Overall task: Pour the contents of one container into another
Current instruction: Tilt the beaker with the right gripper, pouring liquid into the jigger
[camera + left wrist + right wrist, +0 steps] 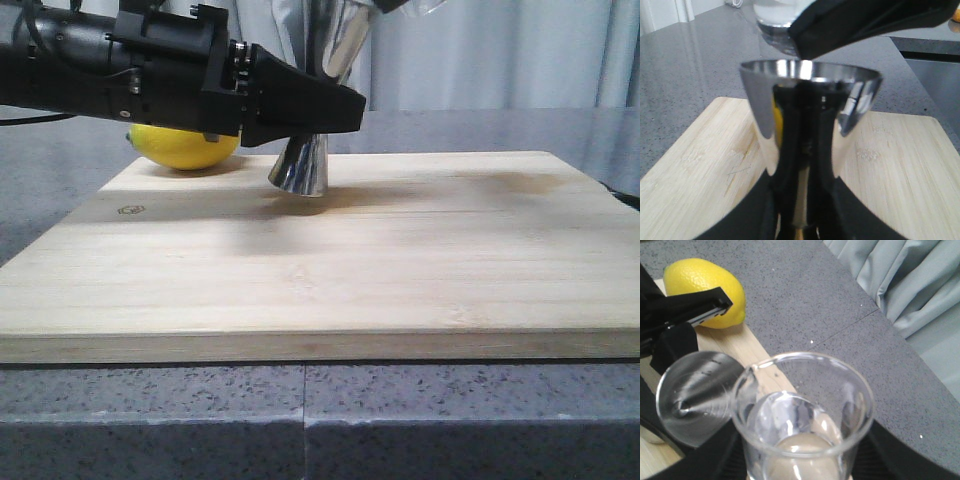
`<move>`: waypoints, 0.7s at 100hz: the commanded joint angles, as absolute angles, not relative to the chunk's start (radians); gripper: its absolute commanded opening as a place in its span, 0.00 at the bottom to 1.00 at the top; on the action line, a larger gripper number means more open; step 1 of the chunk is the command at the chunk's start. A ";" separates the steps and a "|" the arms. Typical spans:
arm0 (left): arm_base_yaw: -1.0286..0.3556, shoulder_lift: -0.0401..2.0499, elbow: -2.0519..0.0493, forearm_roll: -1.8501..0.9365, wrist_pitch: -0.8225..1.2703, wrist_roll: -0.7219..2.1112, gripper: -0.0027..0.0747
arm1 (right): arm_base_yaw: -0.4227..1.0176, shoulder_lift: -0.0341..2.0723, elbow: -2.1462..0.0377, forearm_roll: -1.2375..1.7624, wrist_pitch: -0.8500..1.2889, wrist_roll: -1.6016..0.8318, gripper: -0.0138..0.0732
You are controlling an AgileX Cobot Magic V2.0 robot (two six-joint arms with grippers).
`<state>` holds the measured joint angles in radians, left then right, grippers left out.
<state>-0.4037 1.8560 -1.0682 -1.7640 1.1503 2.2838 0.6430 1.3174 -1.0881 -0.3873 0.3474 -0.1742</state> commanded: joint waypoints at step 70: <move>-0.414 1.810 -1.097 -1.851 1.260 2.280 0.01 | 0.646 1.295 -1.166 -0.438 0.382 -0.290 0.47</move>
